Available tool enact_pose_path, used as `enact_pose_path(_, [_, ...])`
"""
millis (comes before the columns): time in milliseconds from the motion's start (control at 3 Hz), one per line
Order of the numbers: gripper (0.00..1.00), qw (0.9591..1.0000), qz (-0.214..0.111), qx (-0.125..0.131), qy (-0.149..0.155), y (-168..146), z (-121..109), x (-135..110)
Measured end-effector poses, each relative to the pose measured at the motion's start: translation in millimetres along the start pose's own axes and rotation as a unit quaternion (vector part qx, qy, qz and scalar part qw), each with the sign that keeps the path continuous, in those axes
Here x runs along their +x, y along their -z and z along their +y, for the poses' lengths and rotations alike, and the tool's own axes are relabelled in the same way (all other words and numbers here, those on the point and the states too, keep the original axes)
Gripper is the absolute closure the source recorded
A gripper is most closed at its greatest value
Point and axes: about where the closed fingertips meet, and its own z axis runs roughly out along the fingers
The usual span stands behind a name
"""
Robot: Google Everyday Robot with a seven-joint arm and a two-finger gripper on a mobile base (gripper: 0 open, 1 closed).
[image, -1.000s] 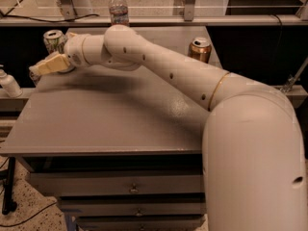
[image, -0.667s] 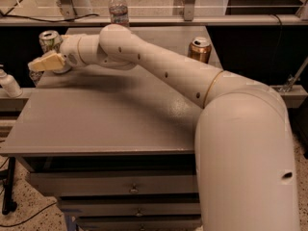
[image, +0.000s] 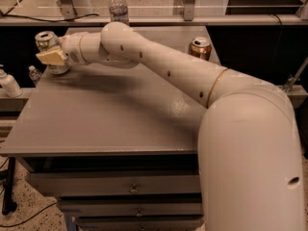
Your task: Pick 7up can
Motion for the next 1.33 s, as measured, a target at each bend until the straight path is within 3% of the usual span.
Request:
enact_pose_path(333, [0.87,0.9999,-0.005,0.009,0.000,17,0,-6])
enact_pose_path(667, [1.00,0.9997,-0.017,0.013,-0.010,52,9,-21])
enact_pose_path(1000, [1.00,0.9993,-0.033,0.005,-0.016,99,25,-39])
enact_pose_path(1333, [1.00,0.9989,-0.041,-0.004,-0.021,176,39,-45])
